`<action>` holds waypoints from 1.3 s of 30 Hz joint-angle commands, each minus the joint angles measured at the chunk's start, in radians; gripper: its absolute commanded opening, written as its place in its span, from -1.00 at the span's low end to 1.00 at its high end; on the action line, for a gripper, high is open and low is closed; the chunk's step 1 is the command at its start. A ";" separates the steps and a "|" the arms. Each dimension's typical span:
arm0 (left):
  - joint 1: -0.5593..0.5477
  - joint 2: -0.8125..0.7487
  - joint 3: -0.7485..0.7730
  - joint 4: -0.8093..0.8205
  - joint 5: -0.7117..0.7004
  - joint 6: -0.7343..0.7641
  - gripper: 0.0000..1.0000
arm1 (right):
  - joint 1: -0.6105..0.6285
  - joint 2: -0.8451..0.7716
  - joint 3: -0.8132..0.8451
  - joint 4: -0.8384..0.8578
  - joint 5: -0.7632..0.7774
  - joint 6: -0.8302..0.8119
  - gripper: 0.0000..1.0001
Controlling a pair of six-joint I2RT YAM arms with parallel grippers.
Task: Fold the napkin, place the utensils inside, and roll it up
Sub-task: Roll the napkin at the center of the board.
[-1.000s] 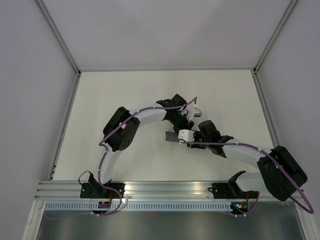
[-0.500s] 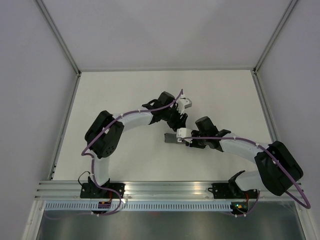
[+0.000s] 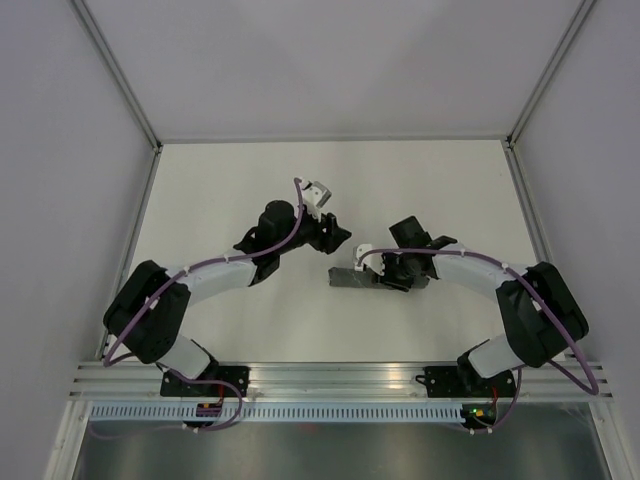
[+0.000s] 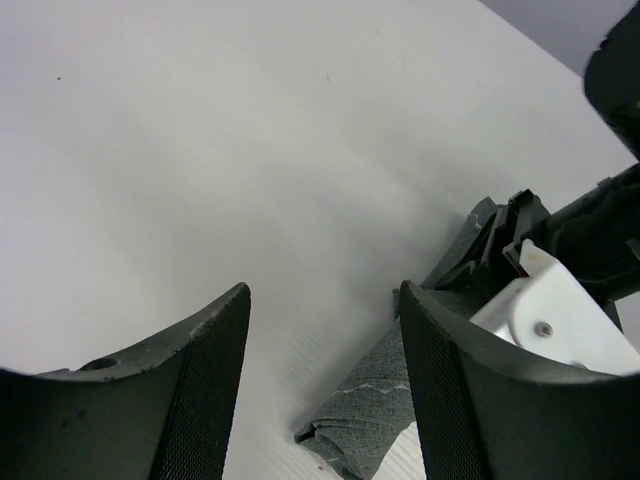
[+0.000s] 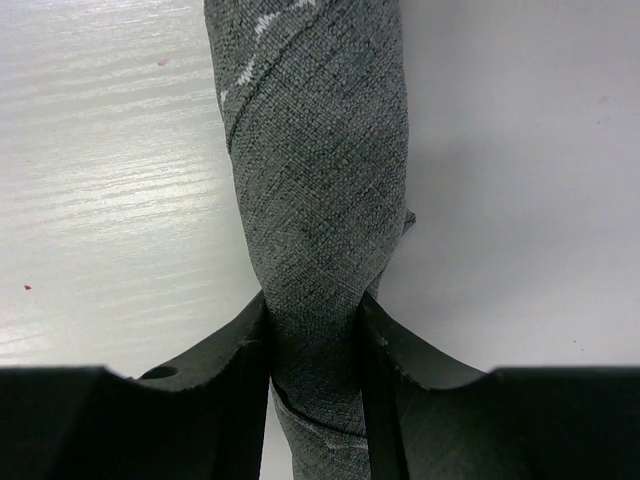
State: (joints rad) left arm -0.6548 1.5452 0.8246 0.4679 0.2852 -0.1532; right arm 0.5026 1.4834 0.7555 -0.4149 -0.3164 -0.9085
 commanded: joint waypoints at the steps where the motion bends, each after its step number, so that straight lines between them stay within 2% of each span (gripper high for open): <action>1: -0.002 -0.082 -0.097 0.208 -0.060 -0.057 0.33 | -0.019 0.049 0.065 -0.134 -0.052 -0.030 -0.17; 3: -0.002 -0.131 -0.157 0.305 -0.073 -0.066 0.34 | -0.035 0.080 0.097 -0.166 -0.061 -0.039 -0.17; 7: -0.005 -0.187 -0.275 0.368 -0.073 -0.094 0.36 | -0.050 0.127 0.139 -0.203 -0.079 -0.052 -0.18; 12: -0.071 -0.253 -0.347 0.356 -0.119 -0.034 0.36 | -0.062 0.188 0.199 -0.245 -0.087 -0.059 -0.18; 15: -0.152 -0.273 -0.364 0.321 -0.184 0.039 0.36 | -0.068 0.232 0.243 -0.280 -0.090 -0.066 -0.20; 19: -0.293 -0.249 -0.337 0.258 -0.280 0.199 0.37 | -0.079 0.279 0.291 -0.324 -0.102 -0.076 -0.21; 22: -0.348 -0.200 -0.308 0.221 -0.337 0.274 0.36 | -0.087 0.305 0.320 -0.355 -0.108 -0.081 -0.21; 33: -0.433 -0.036 -0.222 0.201 -0.380 0.440 0.39 | -0.144 0.439 0.475 -0.513 -0.170 -0.113 -0.21; 39: -0.439 0.068 -0.121 0.135 -0.322 0.598 0.45 | -0.153 0.477 0.524 -0.542 -0.167 -0.112 -0.21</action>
State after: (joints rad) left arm -1.0874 1.5757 0.6334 0.6216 -0.0677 0.2993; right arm 0.3622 1.9133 1.2510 -0.9527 -0.5209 -0.9882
